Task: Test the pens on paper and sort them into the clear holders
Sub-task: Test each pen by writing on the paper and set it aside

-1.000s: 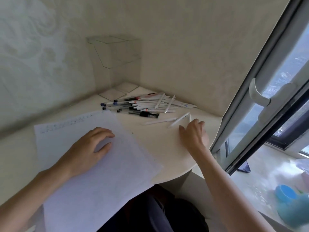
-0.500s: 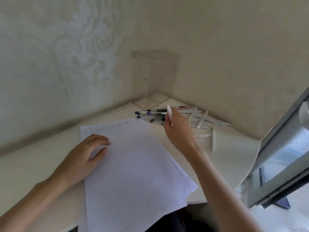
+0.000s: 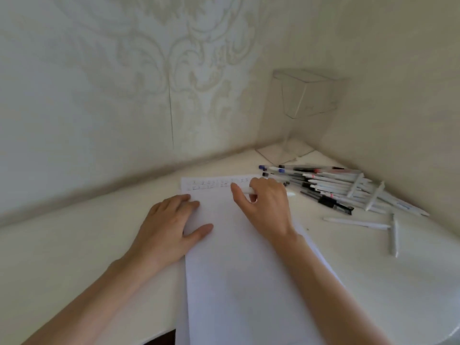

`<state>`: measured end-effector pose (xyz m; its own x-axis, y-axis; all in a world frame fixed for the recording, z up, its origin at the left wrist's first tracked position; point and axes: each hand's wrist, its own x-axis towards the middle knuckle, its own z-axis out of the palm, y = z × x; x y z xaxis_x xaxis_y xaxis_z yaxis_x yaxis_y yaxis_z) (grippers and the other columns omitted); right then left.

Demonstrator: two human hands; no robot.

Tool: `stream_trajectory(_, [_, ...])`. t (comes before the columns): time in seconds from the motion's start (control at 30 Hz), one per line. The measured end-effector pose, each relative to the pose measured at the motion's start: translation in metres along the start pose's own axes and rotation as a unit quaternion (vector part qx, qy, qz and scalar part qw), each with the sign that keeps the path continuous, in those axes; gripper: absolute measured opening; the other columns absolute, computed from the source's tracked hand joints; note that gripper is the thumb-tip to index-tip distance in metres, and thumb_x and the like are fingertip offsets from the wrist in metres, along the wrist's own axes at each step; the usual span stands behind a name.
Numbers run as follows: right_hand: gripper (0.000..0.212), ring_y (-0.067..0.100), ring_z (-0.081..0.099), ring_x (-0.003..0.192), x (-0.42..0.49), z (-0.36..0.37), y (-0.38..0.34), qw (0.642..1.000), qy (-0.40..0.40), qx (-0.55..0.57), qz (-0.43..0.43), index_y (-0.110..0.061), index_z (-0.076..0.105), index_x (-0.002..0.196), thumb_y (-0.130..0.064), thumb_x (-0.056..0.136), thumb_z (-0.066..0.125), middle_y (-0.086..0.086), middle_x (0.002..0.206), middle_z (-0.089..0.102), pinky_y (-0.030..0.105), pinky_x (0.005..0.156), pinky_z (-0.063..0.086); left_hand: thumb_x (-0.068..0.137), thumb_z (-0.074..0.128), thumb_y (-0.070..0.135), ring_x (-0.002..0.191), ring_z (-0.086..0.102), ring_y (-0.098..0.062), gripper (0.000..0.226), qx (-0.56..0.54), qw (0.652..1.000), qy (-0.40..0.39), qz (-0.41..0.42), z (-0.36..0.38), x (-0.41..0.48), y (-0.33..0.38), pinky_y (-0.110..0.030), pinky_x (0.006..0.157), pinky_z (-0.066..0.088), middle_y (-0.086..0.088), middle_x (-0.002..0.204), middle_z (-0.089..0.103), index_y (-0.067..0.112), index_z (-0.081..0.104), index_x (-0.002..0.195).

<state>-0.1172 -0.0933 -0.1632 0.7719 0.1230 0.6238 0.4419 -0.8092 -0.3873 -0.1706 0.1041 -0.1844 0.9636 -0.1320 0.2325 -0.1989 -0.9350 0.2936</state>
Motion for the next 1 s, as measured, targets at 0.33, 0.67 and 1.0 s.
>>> stream_trajectory(0.33, [0.048,0.009,0.050,0.055,0.038,-0.009,-0.053,0.919,-0.092,0.346,0.163,-0.001,0.060,0.085,-0.041,0.095,0.035,0.022,0.070,0.062,0.018,0.052,0.038,0.052,-0.001,0.094,0.132,0.027,-0.011,0.113,-0.004,0.999,-0.042,-0.002,-0.010,-0.001,-0.015,-0.024,0.107,0.016,0.006,0.144,0.032,0.030,0.040,0.136])
stream_trajectory(0.67, [0.031,0.003,0.034,0.049,0.040,0.061,-0.053,0.916,-0.149,0.303,0.219,-0.015,0.035,0.062,-0.011,0.079,0.061,-0.005,0.057,0.039,0.014,0.048,0.030,0.056,0.016,0.090,0.129,0.029,-0.009,0.100,-0.010,0.999,-0.033,0.001,-0.012,-0.001,-0.014,-0.023,0.105,0.017,0.009,0.139,0.036,0.033,0.043,0.134])
stream_trajectory(1.0, [0.029,0.005,0.043,0.041,0.037,0.071,-0.050,0.926,-0.182,0.288,0.161,-0.013,0.035,0.064,-0.013,0.083,0.057,0.004,0.049,0.049,0.027,0.051,0.035,0.061,0.011,0.081,0.133,0.026,-0.012,0.094,0.013,0.999,-0.008,-0.048,-0.007,-0.001,-0.015,-0.033,0.109,0.015,0.005,0.144,0.033,0.032,0.042,0.135])
